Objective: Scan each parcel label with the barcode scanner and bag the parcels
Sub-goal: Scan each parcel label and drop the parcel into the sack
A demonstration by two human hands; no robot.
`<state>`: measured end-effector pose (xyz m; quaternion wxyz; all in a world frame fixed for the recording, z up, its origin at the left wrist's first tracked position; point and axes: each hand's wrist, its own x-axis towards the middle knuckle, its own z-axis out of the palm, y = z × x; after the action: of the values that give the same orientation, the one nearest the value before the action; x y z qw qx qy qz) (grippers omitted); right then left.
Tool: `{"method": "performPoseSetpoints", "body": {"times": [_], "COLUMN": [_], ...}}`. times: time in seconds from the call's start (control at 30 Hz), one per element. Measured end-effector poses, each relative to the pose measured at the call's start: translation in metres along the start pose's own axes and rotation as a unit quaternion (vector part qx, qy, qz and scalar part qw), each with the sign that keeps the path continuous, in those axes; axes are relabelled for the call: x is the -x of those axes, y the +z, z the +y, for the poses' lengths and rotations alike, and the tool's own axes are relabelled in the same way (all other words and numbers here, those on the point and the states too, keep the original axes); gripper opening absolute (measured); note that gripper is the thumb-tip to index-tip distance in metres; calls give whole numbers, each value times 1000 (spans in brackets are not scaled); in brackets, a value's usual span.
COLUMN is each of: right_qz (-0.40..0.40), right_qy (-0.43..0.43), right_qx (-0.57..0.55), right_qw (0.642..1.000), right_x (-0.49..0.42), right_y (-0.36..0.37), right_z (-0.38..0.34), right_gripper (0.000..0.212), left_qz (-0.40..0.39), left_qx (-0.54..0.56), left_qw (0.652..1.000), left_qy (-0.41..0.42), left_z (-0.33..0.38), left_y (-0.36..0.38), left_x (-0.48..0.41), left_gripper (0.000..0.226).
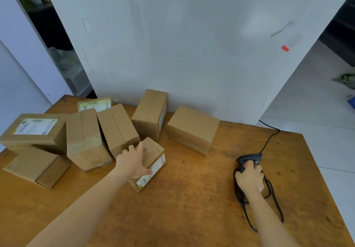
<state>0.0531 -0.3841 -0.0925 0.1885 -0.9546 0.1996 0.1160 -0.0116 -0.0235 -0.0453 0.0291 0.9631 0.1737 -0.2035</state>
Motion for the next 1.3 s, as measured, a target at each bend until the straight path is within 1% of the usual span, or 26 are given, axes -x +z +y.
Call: {"method": "performPoseSetpoints", "body": {"times": [0.07, 0.1, 0.17, 0.2, 0.23, 0.27, 0.3, 0.33, 0.37, 0.47, 0.57, 0.63, 0.73, 0.8, 0.87, 0.9, 0.93, 0.97, 1.07, 1.17, 1.23, 1.3], "right_qz": [1, 1, 3, 4, 4, 4, 5, 6, 9, 15, 19, 24, 22, 12, 2, -4, -12, -19, -32, -31, -49, -75], "right_qy": [1, 2, 2, 2, 2, 4, 5, 6, 7, 16, 18, 21, 37, 46, 55, 63, 73, 81, 75, 37, -3, -63], "right_qx": [-6, -8, -15, -17, -17, -18, -20, -22, -23, -19, -17, -27, -48, -54, -58, -63, -69, -76, -95, -167, -247, -298], "right_qw": [1000, 1000, 1000, 1000, 1000, 1000, 1000, 1000, 1000, 1000, 1000, 999, 998, 997, 997, 996, 995, 994, 992, 985, 968, 950], "right_x": [1, 2, 4, 5, 6, 7, 7, 8, 8, 7, 3, -1, -7, -10, -12, -13, -14, -15, -11, -1, 10, 27], "right_y": [0, 1, 1, 2, 4, 4, 5, 6, 7, 9, 14, 16, 18, 20, 21, 21, 20, 19, 16, 7, -4, -14], "right_z": [2, 2, 4, 5, 6, 7, 8, 8, 8, 9, 10, 10, 9, 8, 8, 7, 7, 7, 11, 14, 12, 9], "right_gripper": [39, 38, 37, 37, 37, 38, 39, 41, 44, 51, 60, 67, 77, 78, 78, 80, 82, 83, 81, 68, 54, 40], "left_qz": [19, 17, -17, -47, -82, -114, -135, -147, -153, -178, -201, -211, -221, -236, -255, -260, -261, -256, -228, -226, -218, -220], "left_qx": [18, 45, 152, 240, 345, 444, 522, 574, 610, 670, 705, 719, 720, 714, 706, 699, 686, 667, 596, 542, 502, 466], "left_qw": [1000, 999, 988, 970, 935, 888, 842, 805, 777, 720, 680, 661, 657, 658, 659, 665, 677, 698, 768, 809, 837, 857], "left_qy": [-1, -4, -8, -1, 6, 7, -1, -15, -28, -34, -33, -31, -35, -42, -44, -47, -51, -54, -57, -23, -1, 23], "left_z": [1, 2, 5, 7, 11, 17, 23, 30, 37, 54, 66, 73, 81, 83, 86, 88, 89, 91, 92, 88, 87, 90], "left_y": [5, 6, 8, 9, 9, 9, 10, 12, 16, 30, 41, 48, 56, 59, 58, 56, 54, 51, 45, 33, 21, 9], "left_x": [-2, -2, -3, -3, -1, 2, 6, 10, 14, 20, 26, 28, 31, 32, 31, 30, 29, 27, 20, 13, 7, 5], "left_gripper": [112, 110, 107, 107, 108, 111, 115, 119, 121, 114, 105, 103, 101, 97, 88, 84, 83, 84, 86, 85, 77, 68]}}
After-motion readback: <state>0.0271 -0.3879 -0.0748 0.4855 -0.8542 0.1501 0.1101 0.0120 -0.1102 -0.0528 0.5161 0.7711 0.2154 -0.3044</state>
